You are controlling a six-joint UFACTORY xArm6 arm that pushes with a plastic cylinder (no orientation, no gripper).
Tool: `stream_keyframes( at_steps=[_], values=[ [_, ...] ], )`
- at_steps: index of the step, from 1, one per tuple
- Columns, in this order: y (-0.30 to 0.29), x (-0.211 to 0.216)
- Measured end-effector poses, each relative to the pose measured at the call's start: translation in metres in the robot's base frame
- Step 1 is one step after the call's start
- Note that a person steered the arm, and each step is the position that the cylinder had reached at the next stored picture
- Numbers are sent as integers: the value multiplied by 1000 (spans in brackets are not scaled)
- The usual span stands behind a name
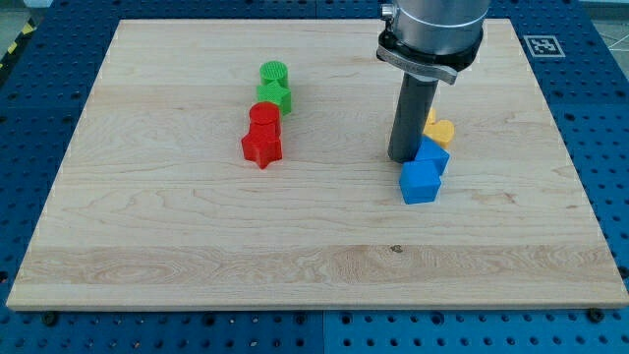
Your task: Push the blue blocks to the bottom of yellow heart
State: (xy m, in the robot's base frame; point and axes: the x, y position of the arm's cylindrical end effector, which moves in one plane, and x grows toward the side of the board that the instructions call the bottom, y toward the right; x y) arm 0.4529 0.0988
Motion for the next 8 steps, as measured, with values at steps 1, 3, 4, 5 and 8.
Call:
stream_keyframes(
  at_steps=[1,3,4,5,8],
  values=[
    [0,1],
    [8,15],
    [-12,20],
    [-18,21],
    [-18,47]
  ],
)
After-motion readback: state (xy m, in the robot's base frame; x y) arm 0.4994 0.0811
